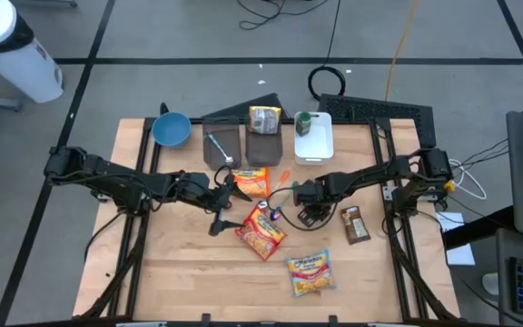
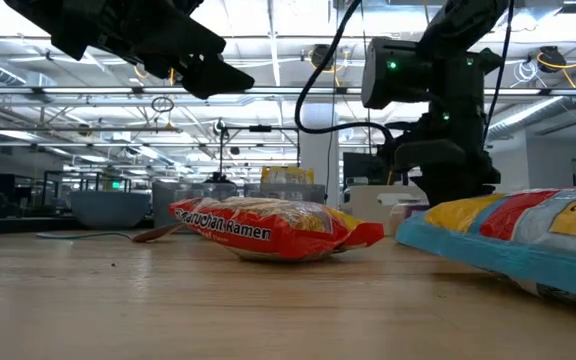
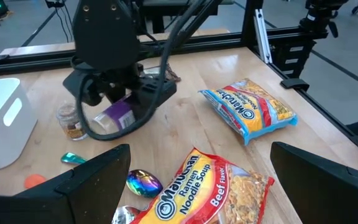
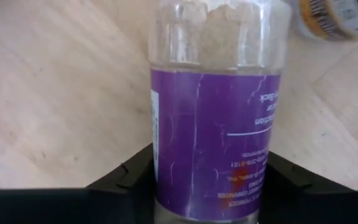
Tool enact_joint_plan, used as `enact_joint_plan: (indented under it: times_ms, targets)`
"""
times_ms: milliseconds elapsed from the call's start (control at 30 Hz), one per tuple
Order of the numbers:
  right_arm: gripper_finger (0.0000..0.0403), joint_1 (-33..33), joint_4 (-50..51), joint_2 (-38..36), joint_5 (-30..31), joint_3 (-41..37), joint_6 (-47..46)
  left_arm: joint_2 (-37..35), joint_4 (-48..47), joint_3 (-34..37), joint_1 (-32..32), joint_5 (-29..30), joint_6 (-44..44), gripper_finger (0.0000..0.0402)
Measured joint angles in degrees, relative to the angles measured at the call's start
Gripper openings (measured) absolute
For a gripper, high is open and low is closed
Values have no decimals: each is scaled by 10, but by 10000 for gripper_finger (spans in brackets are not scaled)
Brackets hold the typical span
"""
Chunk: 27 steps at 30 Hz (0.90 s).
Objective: Pick & Place Food Item
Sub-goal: Put the purple seasoning bottle into the white bin
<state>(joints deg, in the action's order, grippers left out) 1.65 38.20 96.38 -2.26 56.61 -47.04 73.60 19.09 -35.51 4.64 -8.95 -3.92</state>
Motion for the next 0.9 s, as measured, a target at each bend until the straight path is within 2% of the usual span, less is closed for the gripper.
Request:
enact_joint_plan:
  times_ms: [167, 267, 533, 600, 767, 900]
  targets:
    - [182, 12, -1, -38, 11, 0, 7, 0, 0, 0, 0, 0, 2, 397]
    - [183, 19, -4, -64, 40, 0, 11, 0, 2, 0, -1, 2, 6, 397]
    - [181, 42, -22, -131, 89, 0, 36, 0, 5, 0, -13, 44, 51, 397]
    - [179, 45, -37, -143, 101, 0, 54, 0, 5, 0, -24, 40, 70, 397]
    - [177, 45, -103, -158, 112, 1, 119, 0, 10, 0, -60, -14, 112, 397]
    - [177, 45, -138, -159, 112, 15, 172, 0, 20, -1, -78, -16, 121, 397]
